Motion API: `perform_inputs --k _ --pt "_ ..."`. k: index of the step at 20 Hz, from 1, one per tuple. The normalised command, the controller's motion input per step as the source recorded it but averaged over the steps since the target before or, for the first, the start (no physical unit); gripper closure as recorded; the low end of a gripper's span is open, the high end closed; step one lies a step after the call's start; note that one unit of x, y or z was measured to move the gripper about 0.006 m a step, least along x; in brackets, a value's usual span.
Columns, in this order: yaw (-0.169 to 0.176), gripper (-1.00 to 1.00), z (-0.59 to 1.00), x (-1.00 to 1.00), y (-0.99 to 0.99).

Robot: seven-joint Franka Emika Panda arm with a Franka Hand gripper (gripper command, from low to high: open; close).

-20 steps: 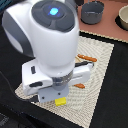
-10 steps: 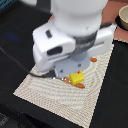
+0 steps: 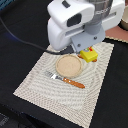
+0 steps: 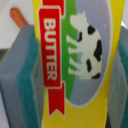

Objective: Interact with the objects in diverse but meaningful ways.

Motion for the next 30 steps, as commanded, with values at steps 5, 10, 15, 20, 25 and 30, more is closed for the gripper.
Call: perform_inputs --k 5,10,15,20,25,30 --pt "0.091 1.0 -0.19 -0.48 0.6" --pt "0.108 1.0 -0.34 -0.57 0.5" --pt "0.113 1.0 -0.4 -0.56 0.48" --pt "0.114 1.0 -0.47 -0.55 0.45" --pt "0.11 1.0 -0.47 -0.5 0.47" --pt "0.103 1.0 -0.44 -0.43 0.5"
